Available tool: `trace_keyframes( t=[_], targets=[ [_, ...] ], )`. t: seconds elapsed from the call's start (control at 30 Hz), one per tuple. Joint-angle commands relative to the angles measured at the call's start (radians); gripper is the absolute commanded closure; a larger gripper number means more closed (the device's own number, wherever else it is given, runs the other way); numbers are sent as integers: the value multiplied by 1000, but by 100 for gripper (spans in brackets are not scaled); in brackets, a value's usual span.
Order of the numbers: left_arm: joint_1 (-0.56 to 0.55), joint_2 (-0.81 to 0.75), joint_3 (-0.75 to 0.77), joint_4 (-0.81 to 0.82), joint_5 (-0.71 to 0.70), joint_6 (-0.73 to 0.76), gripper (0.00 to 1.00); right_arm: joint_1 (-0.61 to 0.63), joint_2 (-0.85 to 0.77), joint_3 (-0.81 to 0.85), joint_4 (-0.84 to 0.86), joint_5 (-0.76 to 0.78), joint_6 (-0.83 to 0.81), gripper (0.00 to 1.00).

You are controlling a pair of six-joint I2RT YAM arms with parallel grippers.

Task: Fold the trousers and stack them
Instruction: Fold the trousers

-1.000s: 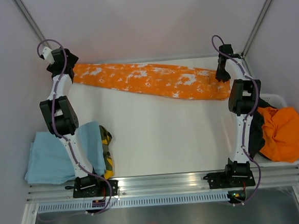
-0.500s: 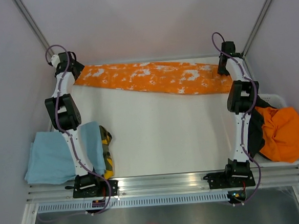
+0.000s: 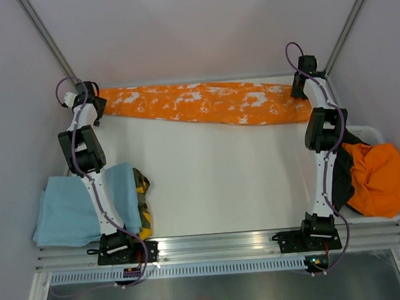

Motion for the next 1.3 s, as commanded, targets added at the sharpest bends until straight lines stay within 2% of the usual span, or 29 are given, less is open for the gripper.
trace_keyframes(
  t=[0.0,0.3,0.43,0.5,0.57,0.6,0.7,0.73,0.8,0.97,1.13,1.27],
  targets=[
    [-2,75,-2,142,42,-82,21,-6,-13,-19,47,-37,41,54],
    [23,149,40,146,102,-183,28,-6,-30,-37,31,-3,47,53],
    [32,163,47,151,127,-194,38,-6,-36,-36,28,0,58,53],
    [34,166,51,157,133,-191,48,-6,-37,-43,30,1,64,53],
    [37,171,51,163,140,-182,53,-7,-39,-48,30,1,70,54],
    [38,171,54,172,151,-176,59,-7,-39,-50,28,1,70,54],
    [40,175,58,172,168,-159,68,-6,-42,-51,25,9,72,54],
    [40,175,61,174,173,-156,80,-7,-42,-53,25,20,70,54],
    [41,175,61,174,174,-149,98,-7,-44,-62,36,31,72,55],
    [49,122,31,22,115,-162,98,-30,-25,-80,51,5,101,58],
    [49,-109,-206,30,24,-113,98,-42,-50,-106,62,-8,86,57],
    [57,-217,-304,7,-22,-65,98,-59,-71,-135,50,-8,78,58]
  ],
)
